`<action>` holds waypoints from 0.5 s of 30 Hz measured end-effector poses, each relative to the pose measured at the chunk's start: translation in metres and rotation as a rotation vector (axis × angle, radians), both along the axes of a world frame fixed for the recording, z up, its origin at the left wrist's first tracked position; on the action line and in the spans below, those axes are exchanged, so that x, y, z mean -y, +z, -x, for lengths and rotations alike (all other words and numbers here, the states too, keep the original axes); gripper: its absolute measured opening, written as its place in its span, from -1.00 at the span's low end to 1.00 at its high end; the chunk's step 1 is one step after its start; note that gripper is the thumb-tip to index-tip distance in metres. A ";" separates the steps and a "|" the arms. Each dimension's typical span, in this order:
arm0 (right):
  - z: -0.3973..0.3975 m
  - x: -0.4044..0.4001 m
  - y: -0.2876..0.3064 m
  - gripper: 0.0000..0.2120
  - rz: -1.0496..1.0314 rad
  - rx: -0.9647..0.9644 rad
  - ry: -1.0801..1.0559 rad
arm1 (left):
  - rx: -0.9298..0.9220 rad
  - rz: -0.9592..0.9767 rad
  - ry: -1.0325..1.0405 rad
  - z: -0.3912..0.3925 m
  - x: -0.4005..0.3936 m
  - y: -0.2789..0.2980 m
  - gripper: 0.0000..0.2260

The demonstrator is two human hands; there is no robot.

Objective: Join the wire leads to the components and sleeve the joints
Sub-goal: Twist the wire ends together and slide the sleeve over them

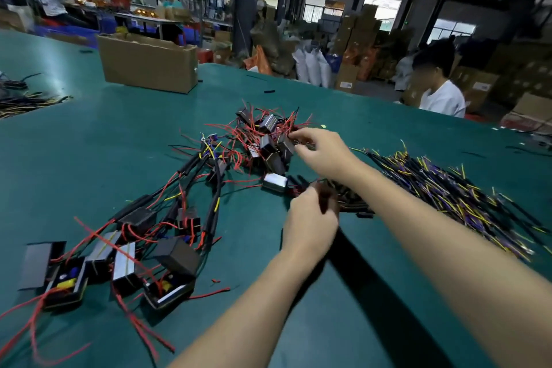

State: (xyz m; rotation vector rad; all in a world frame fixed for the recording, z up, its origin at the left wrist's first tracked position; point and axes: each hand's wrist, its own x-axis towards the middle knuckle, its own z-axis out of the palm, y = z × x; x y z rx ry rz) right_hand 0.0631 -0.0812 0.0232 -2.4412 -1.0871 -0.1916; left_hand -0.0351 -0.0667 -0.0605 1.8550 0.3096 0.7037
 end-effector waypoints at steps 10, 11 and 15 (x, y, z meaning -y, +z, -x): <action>-0.027 0.109 -0.029 -0.77 -0.099 -0.156 -0.310 | 0.112 0.134 0.154 0.002 -0.001 0.005 -0.87; -0.025 0.100 -0.027 -0.78 -0.127 -0.144 -0.276 | 0.142 0.165 0.193 0.003 -0.001 0.007 -0.87; -0.016 0.044 -0.014 -0.78 -0.237 -0.153 -0.133 | 0.250 0.282 0.349 0.006 -0.009 0.013 -0.88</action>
